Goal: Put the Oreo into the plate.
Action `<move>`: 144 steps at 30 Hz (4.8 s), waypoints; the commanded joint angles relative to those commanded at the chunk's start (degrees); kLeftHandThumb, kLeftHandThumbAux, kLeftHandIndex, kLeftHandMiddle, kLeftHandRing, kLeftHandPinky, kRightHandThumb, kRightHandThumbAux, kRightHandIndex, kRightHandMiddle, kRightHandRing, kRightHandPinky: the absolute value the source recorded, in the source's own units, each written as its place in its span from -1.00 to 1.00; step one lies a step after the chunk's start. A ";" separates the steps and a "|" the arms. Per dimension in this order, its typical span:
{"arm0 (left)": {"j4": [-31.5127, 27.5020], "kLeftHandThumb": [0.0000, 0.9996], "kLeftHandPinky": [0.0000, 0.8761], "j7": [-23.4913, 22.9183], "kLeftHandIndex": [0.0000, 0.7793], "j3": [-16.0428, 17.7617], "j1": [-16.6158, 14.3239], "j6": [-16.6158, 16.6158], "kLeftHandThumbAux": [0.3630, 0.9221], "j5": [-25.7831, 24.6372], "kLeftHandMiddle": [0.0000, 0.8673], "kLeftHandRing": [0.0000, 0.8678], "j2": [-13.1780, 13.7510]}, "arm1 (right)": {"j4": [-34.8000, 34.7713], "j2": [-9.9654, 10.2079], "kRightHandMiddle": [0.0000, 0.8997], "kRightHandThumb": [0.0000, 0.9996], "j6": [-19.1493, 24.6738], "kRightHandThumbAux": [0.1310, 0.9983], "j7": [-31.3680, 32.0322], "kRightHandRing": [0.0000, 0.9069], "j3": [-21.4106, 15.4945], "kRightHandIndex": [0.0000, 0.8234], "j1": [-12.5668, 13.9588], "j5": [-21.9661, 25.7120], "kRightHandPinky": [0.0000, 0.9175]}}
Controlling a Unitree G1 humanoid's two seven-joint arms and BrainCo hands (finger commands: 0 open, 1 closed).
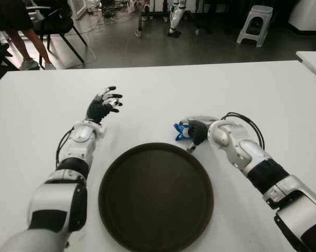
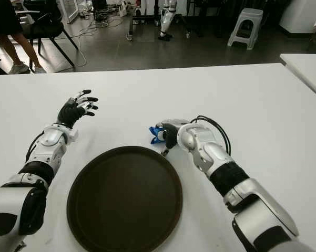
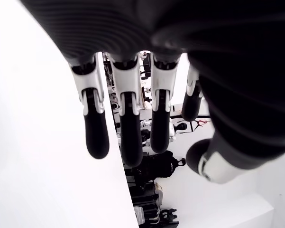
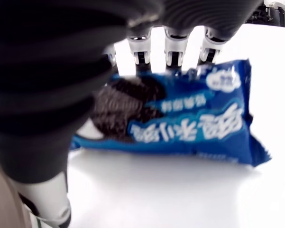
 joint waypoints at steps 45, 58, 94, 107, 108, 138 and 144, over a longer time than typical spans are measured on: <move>-0.54 -0.56 -0.06 -0.51 -0.56 0.42 0.40 -0.21 0.08 -0.27 -0.28 -0.18 0.14 | 7.66 1.31 -0.35 -1.00 -4.66 0.88 -10.51 -0.28 0.42 -0.29 0.04 -0.33 -0.19; -1.12 -0.54 -0.06 -1.17 -0.57 0.35 0.65 -0.06 0.09 -0.29 -0.29 -0.19 0.28 | 12.87 1.66 0.35 0.35 -5.31 0.40 -19.84 0.34 1.99 0.02 -1.26 -2.99 0.31; -3.08 -0.52 -0.08 -1.14 -0.56 0.49 1.68 -0.16 0.08 -1.56 -0.28 -0.20 -0.04 | 12.45 1.42 0.27 0.39 -2.58 0.39 -21.21 0.33 1.53 0.02 -1.65 -4.50 0.35; -2.33 -0.52 -0.07 -0.14 -0.56 -0.12 1.14 0.52 0.08 -1.09 -0.28 -0.19 -0.20 | 14.54 1.51 0.29 0.39 -2.44 0.39 -21.37 0.39 1.17 0.01 -2.99 -4.30 0.40; -2.24 -0.52 -0.07 -0.06 -0.56 -0.07 1.08 0.58 0.10 -1.16 -0.28 -0.19 -0.26 | 14.66 1.48 0.28 0.39 -2.58 0.39 -21.50 0.38 1.06 0.01 -3.14 -4.22 0.39; -0.04 -0.61 -0.09 0.39 -0.61 -0.26 0.06 -0.01 0.02 -0.42 -0.31 -0.21 -0.79 | -4.85 -1.53 0.33 0.39 -5.77 0.39 -25.00 0.37 -9.98 0.02 -1.57 -0.32 0.37; 0.40 -0.62 -0.08 0.42 -0.60 -0.12 -0.19 0.29 -0.02 -0.46 -0.31 -0.20 -0.88 | -8.72 -1.37 0.31 0.39 -5.31 0.39 -24.28 0.34 -11.11 0.03 -0.83 0.04 0.34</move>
